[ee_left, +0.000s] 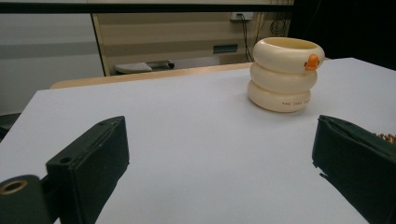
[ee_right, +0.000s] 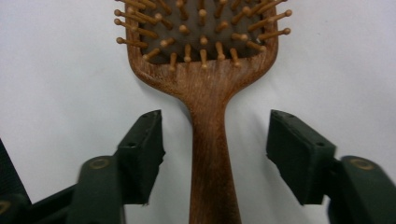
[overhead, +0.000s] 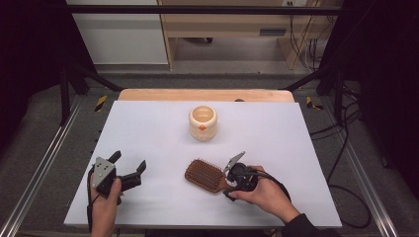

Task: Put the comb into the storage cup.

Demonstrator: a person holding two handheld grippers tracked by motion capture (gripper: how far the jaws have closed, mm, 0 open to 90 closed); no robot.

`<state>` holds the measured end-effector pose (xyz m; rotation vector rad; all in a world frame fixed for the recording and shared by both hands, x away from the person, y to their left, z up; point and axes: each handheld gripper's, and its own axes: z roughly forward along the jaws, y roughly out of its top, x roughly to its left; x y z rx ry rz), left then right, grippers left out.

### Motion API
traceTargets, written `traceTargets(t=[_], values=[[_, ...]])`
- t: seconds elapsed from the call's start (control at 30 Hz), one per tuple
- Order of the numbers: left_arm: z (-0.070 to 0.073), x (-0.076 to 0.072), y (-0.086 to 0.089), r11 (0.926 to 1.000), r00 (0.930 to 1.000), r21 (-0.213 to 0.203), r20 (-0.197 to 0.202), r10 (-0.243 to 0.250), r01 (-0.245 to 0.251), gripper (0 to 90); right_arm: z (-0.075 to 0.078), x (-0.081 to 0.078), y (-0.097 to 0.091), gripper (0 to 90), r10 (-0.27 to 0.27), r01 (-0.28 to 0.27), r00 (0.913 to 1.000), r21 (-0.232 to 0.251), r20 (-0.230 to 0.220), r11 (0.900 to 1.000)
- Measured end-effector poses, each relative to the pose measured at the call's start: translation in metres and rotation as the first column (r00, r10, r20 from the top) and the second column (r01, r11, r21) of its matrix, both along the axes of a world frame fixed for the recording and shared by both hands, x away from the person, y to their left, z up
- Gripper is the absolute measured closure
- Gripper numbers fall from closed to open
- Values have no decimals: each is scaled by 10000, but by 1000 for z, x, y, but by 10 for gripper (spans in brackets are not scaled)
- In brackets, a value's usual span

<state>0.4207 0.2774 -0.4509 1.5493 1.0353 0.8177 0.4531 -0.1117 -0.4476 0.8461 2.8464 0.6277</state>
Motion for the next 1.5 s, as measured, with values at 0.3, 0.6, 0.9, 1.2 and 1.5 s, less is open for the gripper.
traceTargets(t=[0.3, 0.6, 0.9, 1.2, 1.5], values=[[1, -2, 1, 10000, 10000, 19, 37, -63, 63, 42, -1, -2, 1, 509, 114, -114, 9998, -35, -135, 9999], [0, -2, 0, 9999, 10000, 52, 12, -96, 96, 42, -2, -1, 2, 537, 261, -267, 9992, -194, -299, 9995], [0, -3, -1, 9999, 10000, 123, 35, -93, 93, 42, -5, 0, 6, 583, 494, -505, 9983, -367, -306, 9980], [0, -2, -1, 9999, 9999, 96, 22, -98, 98, 42, -3, 1, 10, 636, 544, -568, 9979, -713, -346, 9958], [0, -3, -1, 9998, 9999, 166, 3, -122, 122, 42, -3, 2, 14, 674, 648, -686, 9971, -1008, -408, 9925]])
